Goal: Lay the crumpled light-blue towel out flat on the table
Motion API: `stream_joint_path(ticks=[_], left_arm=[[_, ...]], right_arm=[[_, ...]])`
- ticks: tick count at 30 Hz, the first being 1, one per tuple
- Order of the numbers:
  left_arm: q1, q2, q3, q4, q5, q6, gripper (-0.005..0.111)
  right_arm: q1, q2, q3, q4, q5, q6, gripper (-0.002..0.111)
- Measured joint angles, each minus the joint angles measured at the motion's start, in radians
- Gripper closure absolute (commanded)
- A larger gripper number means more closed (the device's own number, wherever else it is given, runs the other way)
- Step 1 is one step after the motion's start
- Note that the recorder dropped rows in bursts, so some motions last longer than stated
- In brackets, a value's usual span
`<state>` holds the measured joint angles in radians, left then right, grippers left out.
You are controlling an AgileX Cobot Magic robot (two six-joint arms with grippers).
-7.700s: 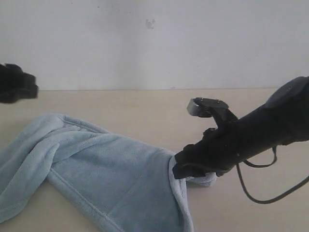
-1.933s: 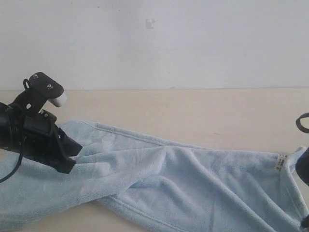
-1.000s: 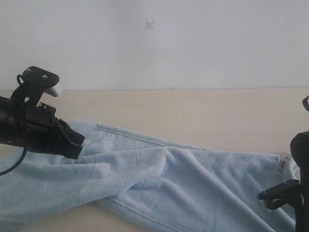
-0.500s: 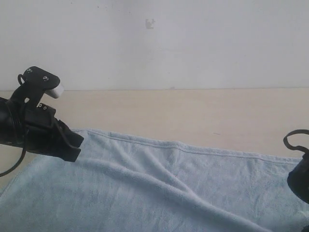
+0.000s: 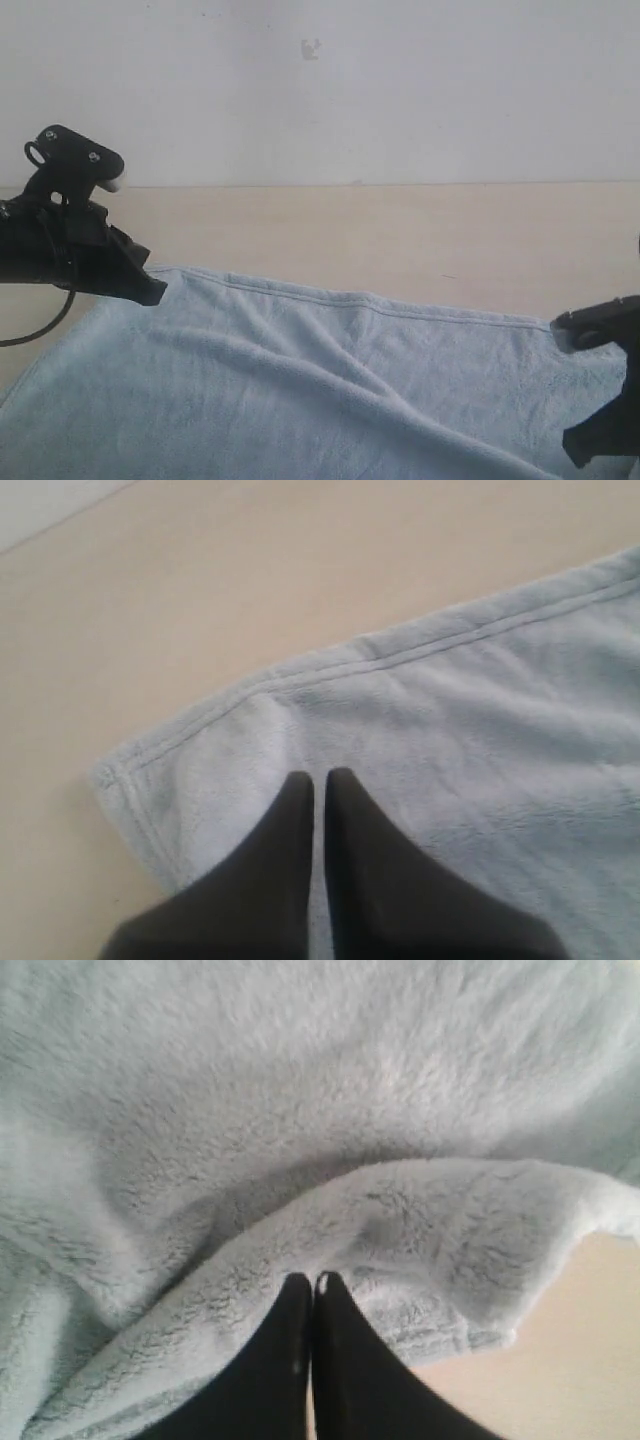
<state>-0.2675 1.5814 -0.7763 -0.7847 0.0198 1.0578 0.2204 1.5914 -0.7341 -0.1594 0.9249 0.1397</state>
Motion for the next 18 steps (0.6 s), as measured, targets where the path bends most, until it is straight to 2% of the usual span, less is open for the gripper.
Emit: stream_joint_path(ticks=[4, 7, 9, 15, 18], left_arm=[[0.000, 0.098, -0.002, 0.002, -0.117, 0.024, 0.103], [0.002, 0.152, -0.025, -0.004, -0.105, 0.025, 0.103], [0.005, 0.179, -0.054, -0.006, -0.030, 0.025, 0.103], [0.005, 0.212, -0.160, -0.006, 0.338, 0.025, 0.103], [0.005, 0.212, -0.192, -0.006, 0.475, 0.025, 0.103]], right_arm=[[0.000, -0.105, -0.002, 0.012, -0.041, -0.023, 0.108], [0.000, -0.124, 0.023, -0.010, -0.089, -0.036, 0.108], [0.000, -0.104, 0.054, -0.048, -0.106, -0.022, 0.108], [0.000, -0.025, 0.136, -0.196, -0.069, 0.142, 0.108], [0.000, -0.021, 0.165, -0.210, -0.081, 0.175, 0.108]])
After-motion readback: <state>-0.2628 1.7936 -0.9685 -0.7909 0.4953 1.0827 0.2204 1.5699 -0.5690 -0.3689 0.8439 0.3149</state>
